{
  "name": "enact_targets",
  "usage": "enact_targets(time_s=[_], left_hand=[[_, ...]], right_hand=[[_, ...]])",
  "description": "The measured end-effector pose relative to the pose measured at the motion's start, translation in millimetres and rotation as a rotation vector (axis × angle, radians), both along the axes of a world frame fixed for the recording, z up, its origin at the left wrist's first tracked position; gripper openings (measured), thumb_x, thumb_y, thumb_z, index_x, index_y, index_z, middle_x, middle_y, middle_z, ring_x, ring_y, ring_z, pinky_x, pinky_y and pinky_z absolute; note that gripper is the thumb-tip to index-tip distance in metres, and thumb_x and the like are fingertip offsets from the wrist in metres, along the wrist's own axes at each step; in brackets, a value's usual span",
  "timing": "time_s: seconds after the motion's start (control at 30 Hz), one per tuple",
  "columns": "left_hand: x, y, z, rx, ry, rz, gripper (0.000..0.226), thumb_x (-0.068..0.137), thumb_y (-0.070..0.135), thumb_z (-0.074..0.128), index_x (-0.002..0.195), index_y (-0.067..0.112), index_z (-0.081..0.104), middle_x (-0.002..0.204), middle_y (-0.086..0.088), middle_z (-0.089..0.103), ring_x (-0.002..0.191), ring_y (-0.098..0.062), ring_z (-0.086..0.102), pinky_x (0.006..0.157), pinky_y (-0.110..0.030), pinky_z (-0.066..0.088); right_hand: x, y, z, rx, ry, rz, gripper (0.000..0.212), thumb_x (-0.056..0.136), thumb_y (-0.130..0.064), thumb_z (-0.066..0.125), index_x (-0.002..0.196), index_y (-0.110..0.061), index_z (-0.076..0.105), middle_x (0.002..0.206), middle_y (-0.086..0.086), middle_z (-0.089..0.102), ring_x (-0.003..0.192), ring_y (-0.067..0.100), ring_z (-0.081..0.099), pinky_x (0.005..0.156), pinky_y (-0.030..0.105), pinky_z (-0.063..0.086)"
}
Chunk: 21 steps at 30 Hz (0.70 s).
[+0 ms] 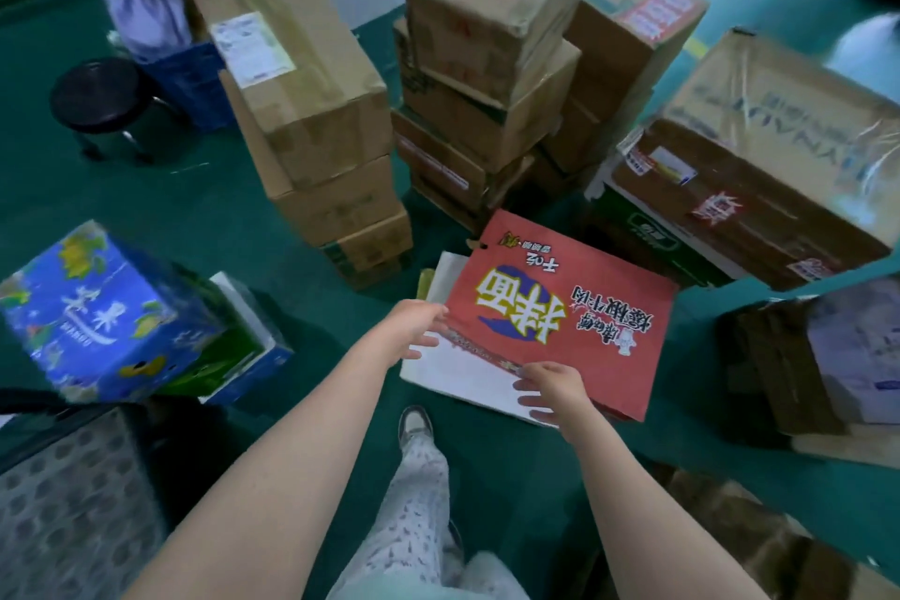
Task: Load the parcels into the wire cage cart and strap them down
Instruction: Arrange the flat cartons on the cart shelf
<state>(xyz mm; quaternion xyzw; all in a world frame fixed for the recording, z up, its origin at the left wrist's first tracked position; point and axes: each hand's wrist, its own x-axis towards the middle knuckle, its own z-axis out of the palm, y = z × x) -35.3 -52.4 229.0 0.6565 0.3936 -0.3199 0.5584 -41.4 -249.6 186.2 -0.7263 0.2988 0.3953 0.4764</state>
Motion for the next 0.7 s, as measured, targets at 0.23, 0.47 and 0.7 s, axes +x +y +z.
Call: enact_targets(time_s=[0.23,0.47,0.7], left_hand=[[110,14,-59,0.144,0.025,-0.177,0.025,0.098,0.025,0.04,0.118,0.019,0.054,0.109,-0.003,0.055,0.093,-0.019,0.051,0.073,-0.028,0.038],[179,-2,-176,0.313,0.01,-0.507,0.023,0.096,0.02,0.039,0.109,0.013,0.057,0.114,-0.007,0.059,0.106,-0.025,0.054,0.074,-0.025,0.038],[211,17,-291,0.302,0.091,-0.462,0.036,0.095,0.015,0.043,0.123,-0.006,0.053,0.129,-0.025,0.052,0.118,-0.035,0.052,0.077,-0.031,0.043]], right_hand=[[94,30,-62,0.064,0.046,0.016,0.011,0.095,-0.019,0.05,0.087,-0.015,0.057,0.073,0.0,0.061,0.059,0.015,0.057,0.057,0.025,0.042],[174,33,-189,-0.057,-0.013,0.214,0.018,0.095,-0.018,0.045,0.099,-0.009,0.059,0.074,0.009,0.062,0.056,0.021,0.052,0.058,0.029,0.041],[255,89,-285,-0.054,-0.203,0.478,0.023,0.094,-0.015,0.042,0.105,-0.011,0.062,0.121,0.022,0.061,0.099,0.029,0.061,0.061,0.021,0.045]])
